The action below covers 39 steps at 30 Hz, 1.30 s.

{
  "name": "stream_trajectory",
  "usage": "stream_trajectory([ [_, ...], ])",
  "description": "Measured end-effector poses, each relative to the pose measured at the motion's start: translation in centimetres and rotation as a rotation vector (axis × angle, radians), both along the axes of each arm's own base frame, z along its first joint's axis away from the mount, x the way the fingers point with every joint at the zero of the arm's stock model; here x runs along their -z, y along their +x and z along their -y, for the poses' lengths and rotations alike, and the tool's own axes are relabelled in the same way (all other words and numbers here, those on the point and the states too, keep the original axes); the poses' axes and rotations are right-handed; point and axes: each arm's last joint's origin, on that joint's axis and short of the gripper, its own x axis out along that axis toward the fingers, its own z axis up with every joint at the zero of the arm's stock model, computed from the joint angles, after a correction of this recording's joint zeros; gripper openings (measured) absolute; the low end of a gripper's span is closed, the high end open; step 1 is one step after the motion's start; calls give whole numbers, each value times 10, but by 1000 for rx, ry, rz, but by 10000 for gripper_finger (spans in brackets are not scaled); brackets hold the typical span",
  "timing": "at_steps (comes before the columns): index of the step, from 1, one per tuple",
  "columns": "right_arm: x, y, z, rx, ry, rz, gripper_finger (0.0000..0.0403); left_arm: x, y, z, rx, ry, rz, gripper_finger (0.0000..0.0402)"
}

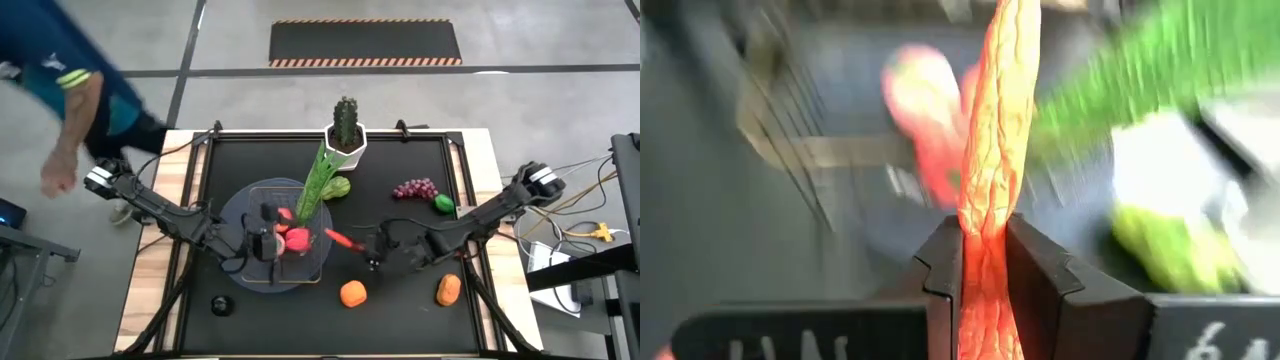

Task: Build produce basket
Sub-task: Put the orange carrot into the wire basket

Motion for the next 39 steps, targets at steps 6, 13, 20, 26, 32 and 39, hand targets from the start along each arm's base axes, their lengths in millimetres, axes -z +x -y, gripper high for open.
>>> stream_trajectory([
  [6, -3, -2, -2, -285, -52, 324, 47, -1, 8, 5, 49, 21, 67, 333],
  [13, -4, -3, 0, -315, -142, 375, 47, -1, 22, 9, 50, 34, 194, 333],
  [20, -7, -2, 1, -320, -184, 390, 47, 2, 33, 6, 179, 27, 245, 333],
  [26, -6, -1, 1, -320, -189, 386, 47, 8, 47, 3, 289, 11, 333, 333],
  [32, -6, -1, 1, -321, -195, 385, 47, 15, 59, -2, 261, 9, 366, 319],
  [39, -6, -1, 1, -321, -198, 384, 47, 13, 65, -6, 244, 12, 372, 221],
])
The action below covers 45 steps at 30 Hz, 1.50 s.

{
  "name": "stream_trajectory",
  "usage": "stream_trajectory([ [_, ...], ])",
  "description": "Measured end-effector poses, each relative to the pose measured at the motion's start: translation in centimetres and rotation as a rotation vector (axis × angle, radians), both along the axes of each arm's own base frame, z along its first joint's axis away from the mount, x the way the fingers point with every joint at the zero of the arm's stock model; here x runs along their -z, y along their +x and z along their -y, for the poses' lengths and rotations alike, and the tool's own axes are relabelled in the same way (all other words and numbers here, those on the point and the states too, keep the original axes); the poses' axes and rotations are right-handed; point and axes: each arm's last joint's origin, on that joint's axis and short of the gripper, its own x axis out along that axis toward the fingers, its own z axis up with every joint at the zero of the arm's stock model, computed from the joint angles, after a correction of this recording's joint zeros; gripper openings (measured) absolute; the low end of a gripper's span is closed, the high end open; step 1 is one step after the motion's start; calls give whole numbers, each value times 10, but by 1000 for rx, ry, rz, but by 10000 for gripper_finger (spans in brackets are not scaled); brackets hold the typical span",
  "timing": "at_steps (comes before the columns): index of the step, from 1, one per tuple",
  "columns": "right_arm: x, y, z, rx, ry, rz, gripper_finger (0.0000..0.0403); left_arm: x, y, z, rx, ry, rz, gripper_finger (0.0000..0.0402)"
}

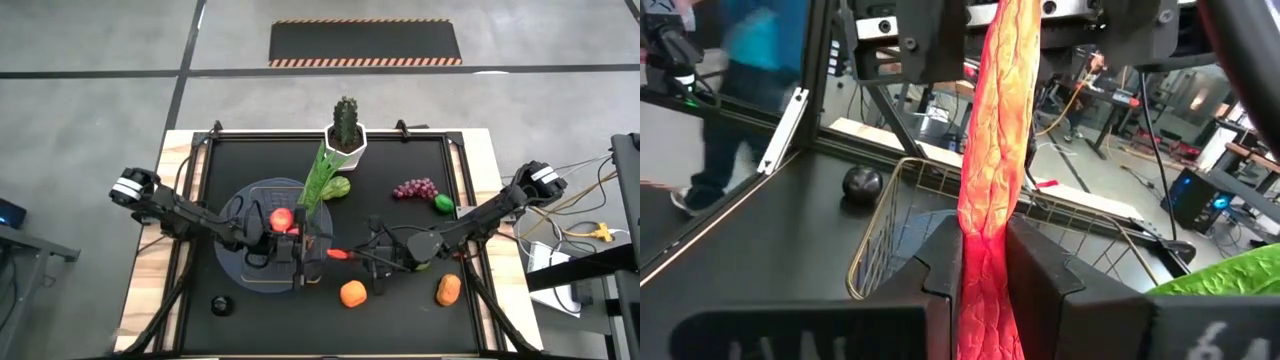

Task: Build produce basket
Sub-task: Put the orange carrot into the wire basket

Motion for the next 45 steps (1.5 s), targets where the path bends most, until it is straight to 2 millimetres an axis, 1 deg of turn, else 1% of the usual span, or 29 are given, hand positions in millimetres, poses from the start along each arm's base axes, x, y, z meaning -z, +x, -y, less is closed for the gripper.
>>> stream_trajectory([
  [3, 0, 0, 0, 6, -6, 2, 47, 0, 0, -1, -2, 0, 0, 160],
  [6, 0, 0, 0, 13, -6, 3, 50, 0, 0, -1, -4, 8, 0, 88],
  [8, 0, 0, 1, 20, 5, 4, 60, 1, 0, -2, -2, 10, -1, 38],
  [9, 0, 0, 1, 24, 14, 3, 68, 1, 0, -2, -1, 10, -2, 21],
  [10, 0, 1, 2, 27, 25, 3, 79, 2, 0, -3, -2, 11, -3, 13],
  [16, -2, 0, 3, 32, 57, 2, 177, 4, 0, -3, -13, 30, -8, 6],
  [20, -11, -6, 6, 31, 72, 11, 241, 5, 1, -4, -21, 37, -30, 3],
  [23, -18, -13, 11, 76, 85, -7, 276, 5, 1, -4, -21, 37, -32, 2],
  [26, -28, -24, 20, 165, 89, -14, 298, 5, 1, -4, -27, 35, -30, 2],
  [29, -40, -34, 30, 223, 73, -1, 306, 4, 1, -4, -27, 34, -29, 1],
  [31, -47, -39, 35, 194, 101, 11, 307, 4, 1, -4, -27, 33, -27, 1],
  [33, -51, -43, 35, 119, 138, 11, 305, 3, 1, -4, -27, 32, -25, 1],
  [36, -49, -46, 34, 33, 163, -3, 298, 3, 1, -4, -27, 31, -23, 1],
  [39, -44, -47, 34, 29, 171, -18, 290, 4, -1, -2, -25, -11, -52, 0],
  [42, -39, -47, 34, 32, 155, -51, 283, 2, -12, 5, -86, -52, -179, 0],
  [45, -33, -47, 34, 33, 129, -80, 277, -14, -30, 9, -173, -125, -286, 0],
])
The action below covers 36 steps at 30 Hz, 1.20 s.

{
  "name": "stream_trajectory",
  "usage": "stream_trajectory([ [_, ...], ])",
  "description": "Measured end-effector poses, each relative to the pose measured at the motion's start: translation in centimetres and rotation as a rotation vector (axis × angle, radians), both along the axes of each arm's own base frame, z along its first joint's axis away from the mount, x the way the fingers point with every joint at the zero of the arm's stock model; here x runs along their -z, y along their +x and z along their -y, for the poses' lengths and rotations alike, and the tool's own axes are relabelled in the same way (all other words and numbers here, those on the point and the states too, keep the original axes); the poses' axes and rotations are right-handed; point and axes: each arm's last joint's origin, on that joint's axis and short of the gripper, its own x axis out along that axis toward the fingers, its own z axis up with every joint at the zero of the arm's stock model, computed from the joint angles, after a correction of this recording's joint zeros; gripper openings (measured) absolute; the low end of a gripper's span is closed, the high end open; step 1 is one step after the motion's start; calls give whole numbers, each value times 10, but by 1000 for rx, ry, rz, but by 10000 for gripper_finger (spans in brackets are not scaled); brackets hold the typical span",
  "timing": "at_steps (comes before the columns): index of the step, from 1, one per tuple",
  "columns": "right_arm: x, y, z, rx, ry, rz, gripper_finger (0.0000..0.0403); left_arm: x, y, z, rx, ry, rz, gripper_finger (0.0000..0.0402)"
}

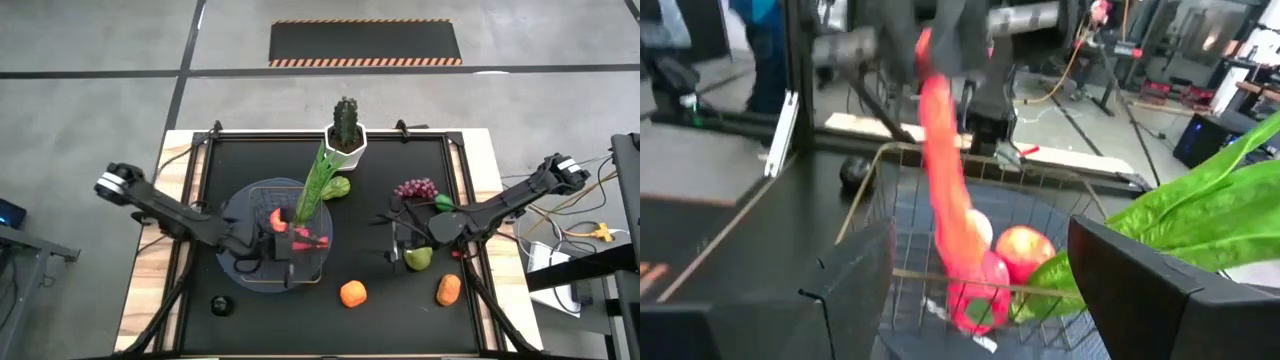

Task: Build produce basket
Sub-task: Put the orange carrot into the wire basket

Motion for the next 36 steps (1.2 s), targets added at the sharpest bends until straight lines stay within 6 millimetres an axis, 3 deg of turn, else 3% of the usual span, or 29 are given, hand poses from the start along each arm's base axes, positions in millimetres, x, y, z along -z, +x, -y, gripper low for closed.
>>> stream_trajectory([
  [6, 12, -2, 1, 1, -12, -32, 266, -20, -38, -8, -133, -115, -186, 0],
  [10, 22, -3, 1, 5, 0, -62, 261, -11, -54, -21, -194, -163, -250, 0],
  [17, 29, -3, 2, 9, 10, -79, 262, 20, -54, -50, -475, -165, -289, 0],
  [29, 34, -5, 2, 17, 37, -100, 262, 39, -63, -61, -565, -150, -447, 10],
  [36, 35, -5, 2, 17, 40, -102, 256, 47, -65, -63, -627, -137, -427, 31],
])
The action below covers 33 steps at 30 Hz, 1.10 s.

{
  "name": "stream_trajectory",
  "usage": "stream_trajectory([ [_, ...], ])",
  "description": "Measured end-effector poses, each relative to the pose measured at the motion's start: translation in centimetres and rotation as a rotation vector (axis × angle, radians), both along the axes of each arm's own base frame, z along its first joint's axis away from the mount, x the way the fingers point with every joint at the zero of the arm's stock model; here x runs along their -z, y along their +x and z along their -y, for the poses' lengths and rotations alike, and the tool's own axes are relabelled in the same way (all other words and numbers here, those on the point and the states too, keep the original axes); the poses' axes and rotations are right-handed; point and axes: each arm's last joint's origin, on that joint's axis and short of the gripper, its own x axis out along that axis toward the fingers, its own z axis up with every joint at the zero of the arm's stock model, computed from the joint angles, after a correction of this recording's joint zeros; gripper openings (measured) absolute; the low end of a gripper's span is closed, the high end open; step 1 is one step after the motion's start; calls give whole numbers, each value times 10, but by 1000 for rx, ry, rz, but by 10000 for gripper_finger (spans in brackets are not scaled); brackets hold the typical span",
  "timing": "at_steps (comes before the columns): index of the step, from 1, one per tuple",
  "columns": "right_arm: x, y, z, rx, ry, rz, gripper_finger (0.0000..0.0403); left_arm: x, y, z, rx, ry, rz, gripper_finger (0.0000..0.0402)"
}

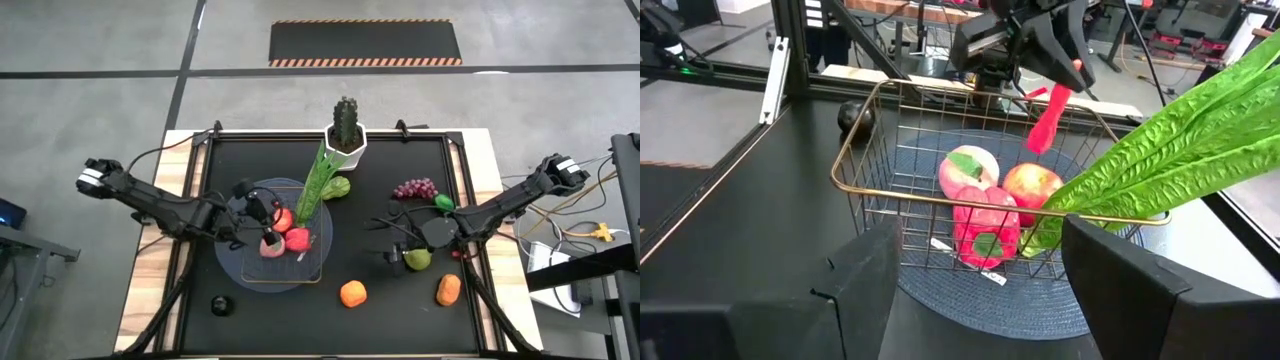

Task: Build produce basket
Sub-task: Put the orange carrot into the wire basket, then put the green pear into the wire basket

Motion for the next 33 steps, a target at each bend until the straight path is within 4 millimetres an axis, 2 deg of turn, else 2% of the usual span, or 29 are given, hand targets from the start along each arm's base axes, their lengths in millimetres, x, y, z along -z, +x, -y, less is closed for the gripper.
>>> stream_trajectory([
  [15, 2, 0, 0, 18, 66, -7, 274, -2, 1, 0, -8, -11, 19, 126],
  [24, 9, -4, 2, 89, 202, -127, 264, -44, 3, 4, 68, -69, 164, 131],
  [28, 9, -6, 5, 197, 245, -191, 257, -54, 11, 18, 216, -40, 264, 131],
  [33, 5, -9, 11, 376, 288, -273, 247, -58, 17, 36, 325, 39, 329, 130],
])
